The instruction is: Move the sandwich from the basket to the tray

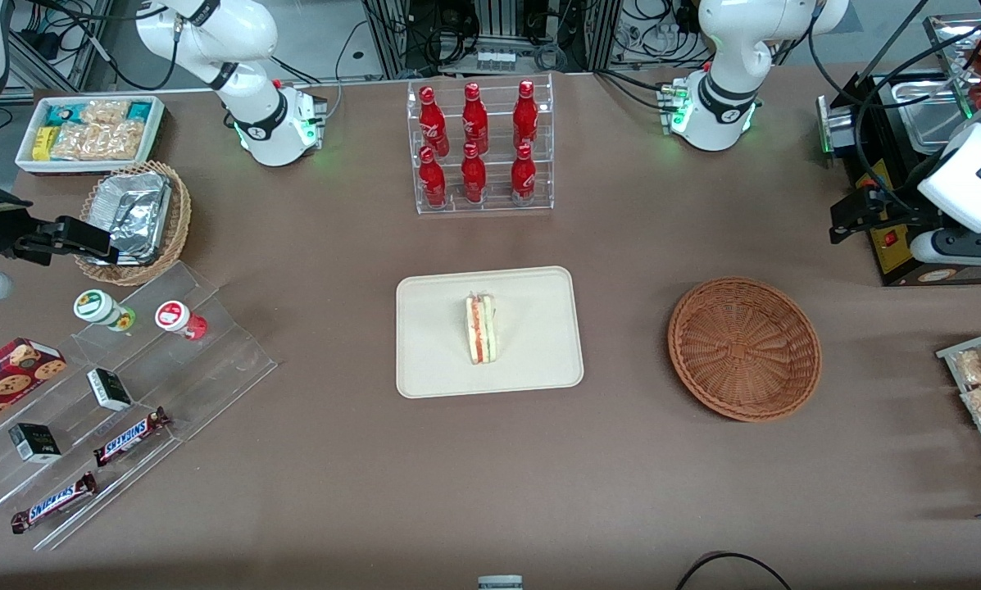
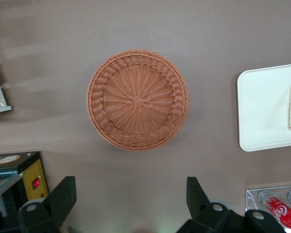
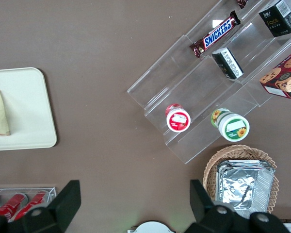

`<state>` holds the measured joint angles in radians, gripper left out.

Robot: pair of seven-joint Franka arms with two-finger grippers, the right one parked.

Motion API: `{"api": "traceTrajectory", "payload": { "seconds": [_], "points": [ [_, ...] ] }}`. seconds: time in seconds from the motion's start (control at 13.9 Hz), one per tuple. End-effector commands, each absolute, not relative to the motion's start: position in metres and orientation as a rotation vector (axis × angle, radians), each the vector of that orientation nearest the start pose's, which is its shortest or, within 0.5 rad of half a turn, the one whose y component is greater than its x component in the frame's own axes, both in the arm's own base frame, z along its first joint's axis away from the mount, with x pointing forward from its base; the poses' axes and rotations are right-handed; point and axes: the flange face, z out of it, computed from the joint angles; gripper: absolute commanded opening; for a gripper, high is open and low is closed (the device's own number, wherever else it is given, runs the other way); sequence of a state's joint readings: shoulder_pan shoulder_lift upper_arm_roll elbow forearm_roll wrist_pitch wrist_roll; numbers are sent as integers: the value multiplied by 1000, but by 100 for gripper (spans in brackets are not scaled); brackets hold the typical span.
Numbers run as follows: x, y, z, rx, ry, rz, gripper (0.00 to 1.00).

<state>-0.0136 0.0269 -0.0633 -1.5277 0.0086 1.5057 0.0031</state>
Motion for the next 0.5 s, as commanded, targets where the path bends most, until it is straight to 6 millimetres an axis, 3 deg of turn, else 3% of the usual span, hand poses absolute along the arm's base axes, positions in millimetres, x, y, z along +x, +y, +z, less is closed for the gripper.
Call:
{"api": "traceTrajectory", "payload": {
  "seconds": [0.0, 0.29, 0.43],
  "points": [
    [559, -42, 631, -3070, 138, 50, 100],
    [554, -39, 632, -3113, 127, 75, 100],
    [553, -24, 633, -3113, 88, 85, 100]
  ]
}}
